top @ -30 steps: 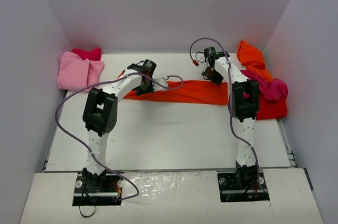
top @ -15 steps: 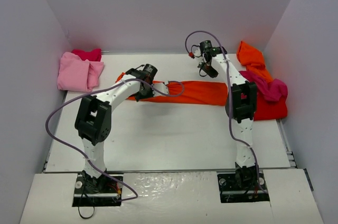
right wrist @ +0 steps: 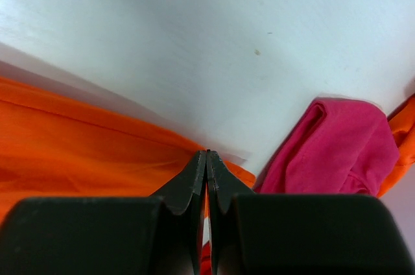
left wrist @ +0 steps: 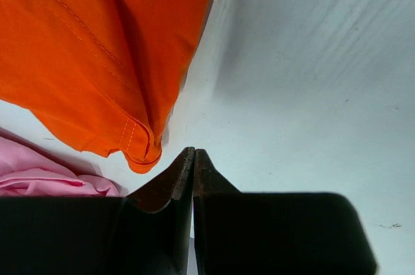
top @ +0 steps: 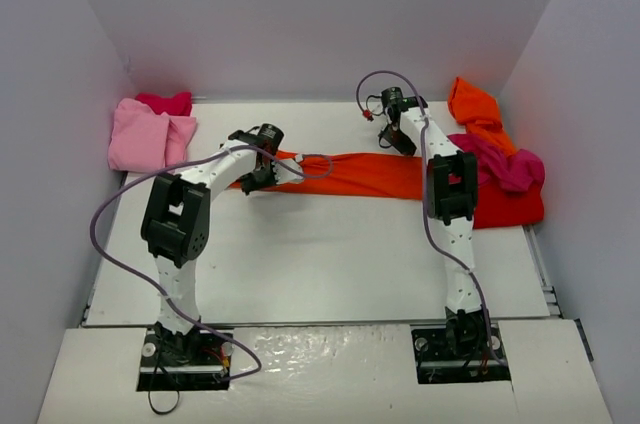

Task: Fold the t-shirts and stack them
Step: Rotate the tshirt 90 degrees

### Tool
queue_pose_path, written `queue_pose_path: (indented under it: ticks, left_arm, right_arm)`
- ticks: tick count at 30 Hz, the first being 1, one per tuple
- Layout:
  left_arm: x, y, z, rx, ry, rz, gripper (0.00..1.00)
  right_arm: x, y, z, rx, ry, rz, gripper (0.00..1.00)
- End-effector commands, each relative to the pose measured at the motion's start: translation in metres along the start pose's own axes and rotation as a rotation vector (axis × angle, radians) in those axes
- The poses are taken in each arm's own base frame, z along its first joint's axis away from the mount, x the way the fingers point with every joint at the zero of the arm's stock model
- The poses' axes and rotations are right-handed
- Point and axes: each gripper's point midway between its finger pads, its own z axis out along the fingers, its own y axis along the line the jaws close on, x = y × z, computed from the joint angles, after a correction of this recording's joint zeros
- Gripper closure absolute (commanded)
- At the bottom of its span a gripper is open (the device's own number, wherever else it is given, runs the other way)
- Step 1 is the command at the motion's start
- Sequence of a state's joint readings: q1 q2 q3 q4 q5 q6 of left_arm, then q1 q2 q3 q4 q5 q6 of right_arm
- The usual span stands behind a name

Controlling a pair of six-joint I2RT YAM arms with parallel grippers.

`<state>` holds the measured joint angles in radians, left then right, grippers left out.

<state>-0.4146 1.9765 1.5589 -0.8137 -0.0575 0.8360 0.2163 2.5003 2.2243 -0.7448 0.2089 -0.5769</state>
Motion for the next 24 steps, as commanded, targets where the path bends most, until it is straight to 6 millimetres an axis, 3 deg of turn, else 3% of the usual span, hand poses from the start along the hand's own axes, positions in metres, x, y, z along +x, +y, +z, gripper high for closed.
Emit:
queue_pose_path:
  ticks: [1,5,14,20,24]
  left_arm:
    - [0.02,0.014,0.01,0.012,0.058,-0.034,1.0]
    - [0.041,0.015,0.029,0.069,0.117,-0.064,1.0]
    - [0.067,0.022,0.055,0.124,0.185,-0.106,1.0]
    - [0.06,0.052,0.055,0.046,0.164,-0.178,1.0]
    - [0.048,0.071,0.05,-0.007,0.128,-0.221,1.0]
  right_arm:
    - [-0.006,-0.018,-0.011,0.035,-0.027,0.015,1.0]
    - [-0.002,-0.016,-0.003,0.021,-0.014,0.012,1.0]
    - [0.028,0.004,0.013,-0.043,0.075,-0.057,1.0]
    - [0.11,0.074,0.005,-0.248,0.318,-0.291,1.0]
    - [0.139,0.098,-0.024,-0.276,0.343,-0.361,1.0]
